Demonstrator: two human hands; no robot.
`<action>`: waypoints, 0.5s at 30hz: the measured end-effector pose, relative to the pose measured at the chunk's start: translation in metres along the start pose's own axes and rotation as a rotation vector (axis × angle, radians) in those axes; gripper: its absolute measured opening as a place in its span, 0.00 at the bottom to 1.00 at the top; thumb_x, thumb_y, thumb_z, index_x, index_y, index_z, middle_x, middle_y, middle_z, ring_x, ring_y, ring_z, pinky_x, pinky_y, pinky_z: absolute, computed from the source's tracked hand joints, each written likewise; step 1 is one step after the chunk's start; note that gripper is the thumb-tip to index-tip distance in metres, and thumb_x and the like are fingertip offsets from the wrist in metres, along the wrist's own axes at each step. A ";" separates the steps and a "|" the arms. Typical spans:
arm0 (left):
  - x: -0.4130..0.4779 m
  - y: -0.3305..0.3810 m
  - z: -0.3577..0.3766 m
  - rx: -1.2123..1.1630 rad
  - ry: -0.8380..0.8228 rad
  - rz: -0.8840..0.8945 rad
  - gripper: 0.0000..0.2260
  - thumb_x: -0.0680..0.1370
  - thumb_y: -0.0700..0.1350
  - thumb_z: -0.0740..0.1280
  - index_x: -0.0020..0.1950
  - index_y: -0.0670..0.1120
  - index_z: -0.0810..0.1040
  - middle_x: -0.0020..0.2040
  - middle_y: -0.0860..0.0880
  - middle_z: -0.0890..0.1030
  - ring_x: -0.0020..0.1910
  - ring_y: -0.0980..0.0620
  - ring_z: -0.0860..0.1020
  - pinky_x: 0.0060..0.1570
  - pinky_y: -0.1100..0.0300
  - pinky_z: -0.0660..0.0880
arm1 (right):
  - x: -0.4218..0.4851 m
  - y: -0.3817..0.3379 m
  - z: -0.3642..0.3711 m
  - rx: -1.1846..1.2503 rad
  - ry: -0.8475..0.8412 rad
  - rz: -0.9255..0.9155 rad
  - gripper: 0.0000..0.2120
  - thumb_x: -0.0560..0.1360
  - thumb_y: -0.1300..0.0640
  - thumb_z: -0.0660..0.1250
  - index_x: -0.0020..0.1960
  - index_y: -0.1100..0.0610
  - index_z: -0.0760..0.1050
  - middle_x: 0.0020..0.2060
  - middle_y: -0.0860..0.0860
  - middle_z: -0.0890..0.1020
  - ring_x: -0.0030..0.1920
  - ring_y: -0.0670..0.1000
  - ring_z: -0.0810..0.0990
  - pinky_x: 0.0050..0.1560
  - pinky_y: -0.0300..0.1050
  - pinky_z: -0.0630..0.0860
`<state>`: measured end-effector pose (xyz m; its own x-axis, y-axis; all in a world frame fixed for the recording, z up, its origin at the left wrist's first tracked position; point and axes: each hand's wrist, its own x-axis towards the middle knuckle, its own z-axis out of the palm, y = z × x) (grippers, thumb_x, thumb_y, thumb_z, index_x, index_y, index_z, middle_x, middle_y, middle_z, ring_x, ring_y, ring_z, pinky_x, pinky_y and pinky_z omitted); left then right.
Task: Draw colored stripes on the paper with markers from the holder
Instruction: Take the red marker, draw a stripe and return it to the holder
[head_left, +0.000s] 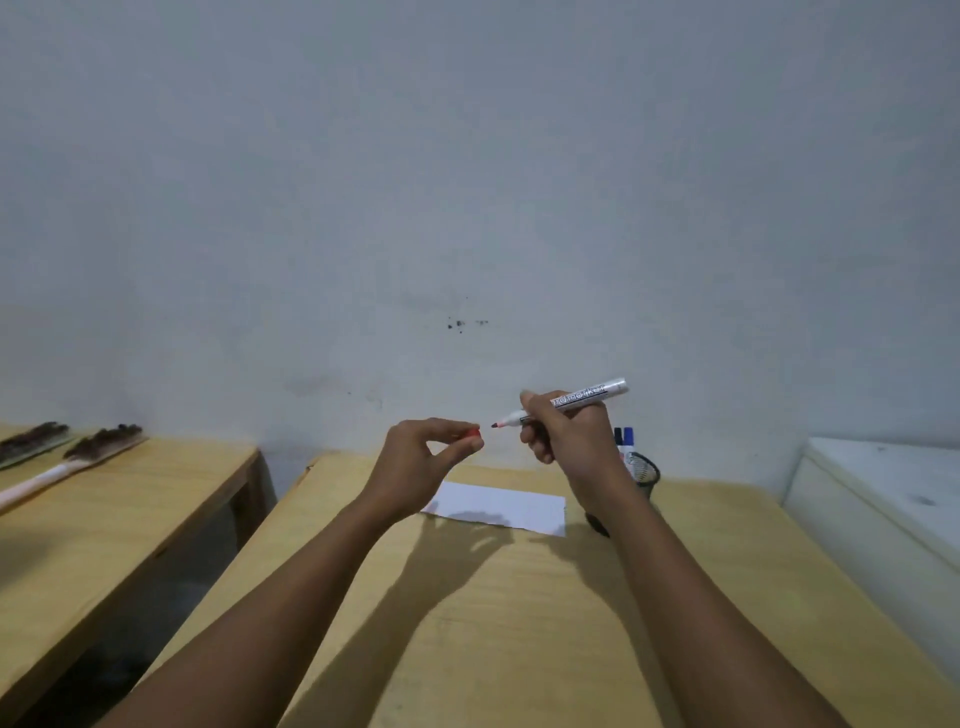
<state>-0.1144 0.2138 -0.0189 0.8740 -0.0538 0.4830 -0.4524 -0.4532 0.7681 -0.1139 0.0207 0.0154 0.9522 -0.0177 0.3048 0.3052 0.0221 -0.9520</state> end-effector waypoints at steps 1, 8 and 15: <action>0.000 0.016 0.002 -0.023 0.002 0.030 0.09 0.73 0.52 0.73 0.51 0.53 0.85 0.46 0.61 0.85 0.48 0.66 0.81 0.47 0.59 0.76 | -0.006 -0.011 -0.005 0.010 0.011 -0.019 0.11 0.81 0.59 0.69 0.42 0.64 0.80 0.27 0.54 0.79 0.25 0.50 0.71 0.25 0.39 0.66; -0.008 0.097 0.016 -0.093 -0.011 0.184 0.10 0.74 0.52 0.72 0.53 0.51 0.86 0.47 0.56 0.86 0.49 0.62 0.82 0.50 0.55 0.78 | -0.038 -0.068 -0.040 -0.044 0.011 -0.108 0.13 0.80 0.58 0.70 0.39 0.62 0.82 0.28 0.56 0.80 0.26 0.50 0.72 0.27 0.39 0.68; -0.012 0.131 0.025 0.029 0.103 0.383 0.09 0.72 0.49 0.75 0.51 0.50 0.86 0.44 0.56 0.86 0.44 0.68 0.79 0.44 0.69 0.73 | -0.054 -0.089 -0.054 -0.026 -0.007 -0.127 0.14 0.80 0.54 0.72 0.38 0.61 0.83 0.27 0.54 0.76 0.27 0.49 0.70 0.28 0.39 0.67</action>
<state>-0.1798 0.1330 0.0652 0.6196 -0.1352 0.7732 -0.7359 -0.4428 0.5122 -0.1931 -0.0340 0.0822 0.9059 -0.0114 0.4233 0.4232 -0.0053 -0.9060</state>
